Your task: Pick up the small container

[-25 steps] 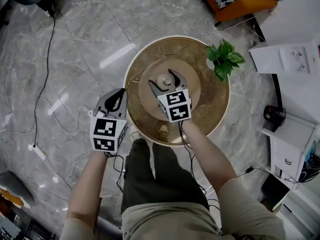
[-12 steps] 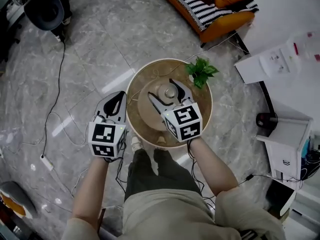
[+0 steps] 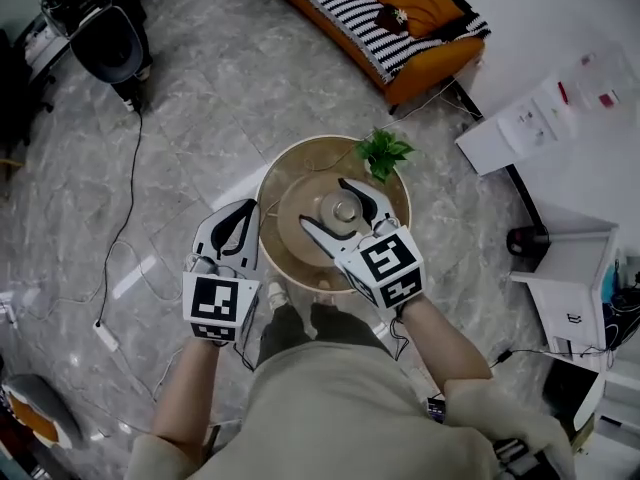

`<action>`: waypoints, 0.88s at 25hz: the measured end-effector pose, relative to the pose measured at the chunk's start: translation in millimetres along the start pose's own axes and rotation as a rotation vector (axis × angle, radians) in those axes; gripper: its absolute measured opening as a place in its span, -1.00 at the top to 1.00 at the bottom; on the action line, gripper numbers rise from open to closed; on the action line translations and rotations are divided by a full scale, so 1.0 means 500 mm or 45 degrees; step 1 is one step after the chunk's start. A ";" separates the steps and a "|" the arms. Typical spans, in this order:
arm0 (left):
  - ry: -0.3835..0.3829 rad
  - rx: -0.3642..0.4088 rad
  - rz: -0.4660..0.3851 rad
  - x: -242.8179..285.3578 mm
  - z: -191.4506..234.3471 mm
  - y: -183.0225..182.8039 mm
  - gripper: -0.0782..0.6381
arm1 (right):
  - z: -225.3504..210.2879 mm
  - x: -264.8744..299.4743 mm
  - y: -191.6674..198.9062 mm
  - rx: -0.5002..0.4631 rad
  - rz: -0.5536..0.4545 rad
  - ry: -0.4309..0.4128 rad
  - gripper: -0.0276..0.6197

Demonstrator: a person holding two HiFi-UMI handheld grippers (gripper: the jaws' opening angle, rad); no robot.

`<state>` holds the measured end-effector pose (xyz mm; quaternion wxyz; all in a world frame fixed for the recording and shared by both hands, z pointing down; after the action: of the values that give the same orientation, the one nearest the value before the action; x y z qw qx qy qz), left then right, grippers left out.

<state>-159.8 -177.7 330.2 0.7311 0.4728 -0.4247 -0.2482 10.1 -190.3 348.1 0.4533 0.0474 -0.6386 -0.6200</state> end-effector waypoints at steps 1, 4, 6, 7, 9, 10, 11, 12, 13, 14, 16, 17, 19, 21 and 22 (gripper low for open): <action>0.002 0.018 0.000 -0.015 -0.009 -0.005 0.76 | 0.005 -0.017 -0.008 0.001 -0.001 -0.006 -0.09; 0.009 0.039 0.004 -0.055 -0.025 -0.012 0.76 | 0.022 -0.063 -0.026 0.003 -0.004 -0.012 -0.08; 0.014 0.033 0.002 -0.079 -0.031 -0.015 0.76 | 0.033 -0.090 -0.034 -0.011 0.002 -0.012 -0.09; 0.020 0.030 -0.001 -0.089 -0.036 -0.016 0.76 | 0.037 -0.104 -0.038 -0.022 0.006 -0.012 -0.09; 0.033 0.030 -0.001 -0.107 -0.049 -0.014 0.76 | 0.046 -0.130 -0.039 -0.033 0.012 -0.014 -0.08; 0.040 0.030 0.001 -0.116 -0.055 -0.011 0.76 | 0.052 -0.142 -0.038 -0.032 0.015 -0.015 -0.09; 0.048 0.027 0.002 -0.123 -0.060 -0.008 0.76 | 0.058 -0.151 -0.036 -0.026 0.018 -0.018 -0.08; 0.055 0.023 0.002 -0.130 -0.064 -0.004 0.76 | 0.064 -0.159 -0.035 -0.019 0.020 -0.022 -0.08; 0.060 0.020 0.005 -0.135 -0.067 0.000 0.76 | 0.071 -0.165 -0.033 -0.009 0.022 -0.027 -0.08; 0.062 0.019 0.010 -0.139 -0.070 0.005 0.76 | 0.077 -0.170 -0.031 0.001 0.025 -0.033 -0.09; 0.063 0.011 0.026 -0.145 -0.074 0.017 0.76 | 0.089 -0.174 -0.023 0.021 0.031 -0.048 -0.08; 0.064 0.003 0.034 -0.146 -0.075 0.023 0.76 | 0.094 -0.173 -0.019 0.028 0.035 -0.056 -0.08; 0.066 -0.010 0.048 -0.146 -0.076 0.030 0.76 | 0.099 -0.166 -0.011 0.037 0.046 -0.068 -0.08; 0.070 -0.005 0.055 -0.145 -0.079 0.031 0.76 | 0.100 -0.161 -0.007 0.033 0.053 -0.070 -0.08; 0.070 0.001 0.057 -0.144 -0.081 0.030 0.76 | 0.100 -0.160 -0.006 0.031 0.055 -0.069 -0.08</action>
<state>-162.6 -96.8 307.9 0.7477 0.4702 -0.4149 -0.2185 23.4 -104.0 312.9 0.4484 0.0222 -0.6590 -0.6035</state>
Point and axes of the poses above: the fingertips, and each gripper's own axes: x forward along the fingers, z to its left, y out of its underside, the point moved 7 cm from there along -x, backward along the fingers, and after that the axes turned 15 degrees about -x, right-handed, at the moved point
